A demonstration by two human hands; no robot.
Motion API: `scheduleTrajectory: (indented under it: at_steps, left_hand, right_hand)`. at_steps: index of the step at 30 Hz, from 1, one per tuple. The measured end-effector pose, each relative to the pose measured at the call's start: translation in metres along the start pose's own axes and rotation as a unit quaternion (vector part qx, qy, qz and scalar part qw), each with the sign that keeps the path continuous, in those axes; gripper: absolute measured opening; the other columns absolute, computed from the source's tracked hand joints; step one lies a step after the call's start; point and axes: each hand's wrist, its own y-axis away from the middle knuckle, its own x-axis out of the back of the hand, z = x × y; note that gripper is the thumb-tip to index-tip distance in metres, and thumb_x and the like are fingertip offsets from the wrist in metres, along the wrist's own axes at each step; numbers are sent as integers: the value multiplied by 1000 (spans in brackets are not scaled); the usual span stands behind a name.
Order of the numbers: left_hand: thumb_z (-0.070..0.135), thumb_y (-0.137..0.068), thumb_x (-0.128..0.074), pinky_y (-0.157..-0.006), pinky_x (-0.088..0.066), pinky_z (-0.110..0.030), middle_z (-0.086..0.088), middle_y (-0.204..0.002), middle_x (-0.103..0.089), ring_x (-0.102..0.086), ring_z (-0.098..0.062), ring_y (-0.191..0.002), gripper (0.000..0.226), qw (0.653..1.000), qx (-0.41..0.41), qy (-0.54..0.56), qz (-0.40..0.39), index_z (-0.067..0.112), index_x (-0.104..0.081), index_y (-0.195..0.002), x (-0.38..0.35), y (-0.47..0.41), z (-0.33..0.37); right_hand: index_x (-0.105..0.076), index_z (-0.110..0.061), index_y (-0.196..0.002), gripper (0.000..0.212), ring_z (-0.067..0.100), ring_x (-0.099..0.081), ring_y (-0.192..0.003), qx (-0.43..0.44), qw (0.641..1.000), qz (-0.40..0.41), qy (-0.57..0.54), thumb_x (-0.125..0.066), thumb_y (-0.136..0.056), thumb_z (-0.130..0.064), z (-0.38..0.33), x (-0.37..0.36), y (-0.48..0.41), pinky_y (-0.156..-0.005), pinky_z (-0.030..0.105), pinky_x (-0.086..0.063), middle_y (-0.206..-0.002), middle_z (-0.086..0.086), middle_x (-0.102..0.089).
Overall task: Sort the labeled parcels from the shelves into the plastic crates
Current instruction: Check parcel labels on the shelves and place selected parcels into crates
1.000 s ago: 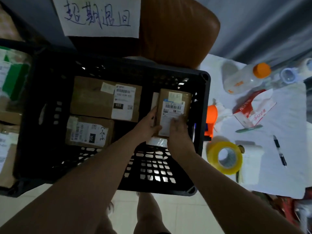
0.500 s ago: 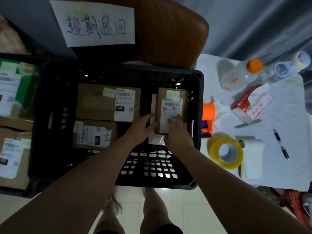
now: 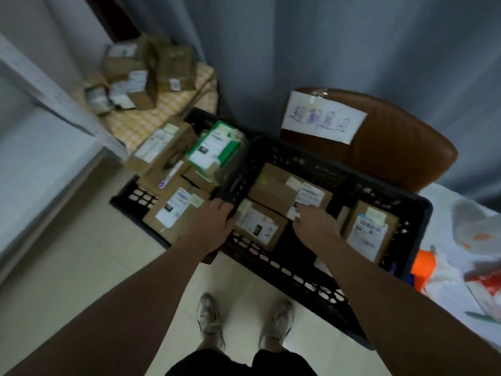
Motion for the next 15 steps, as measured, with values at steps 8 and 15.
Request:
scheduleTrajectory:
  at_steps: [8, 15]
  left_hand:
    - [37, -96, -38, -94, -43, -38, -8, -136, -49, -47, -30, -120, 45, 990, 123, -26, 67, 18, -47, -136, 51, 87, -97]
    - [37, -97, -43, -101, -35, -36, -6, -141, -43, -40, -27, -129, 47, 959, 196, -55, 197, 18, -42, -140, 136, 152, -220]
  right_hand:
    - [-44, -16, -135, 35, 22, -55, -108, 175, 983, 52, 1, -39, -101, -27, -159, 27, -3, -83, 33, -48, -123, 6, -55]
    - [-49, -11, -135, 38, 23, -54, -110, 346, 920, 182, 11, -42, -99, -23, -332, 60, -6, -86, 31, -45, -123, 8, -58]
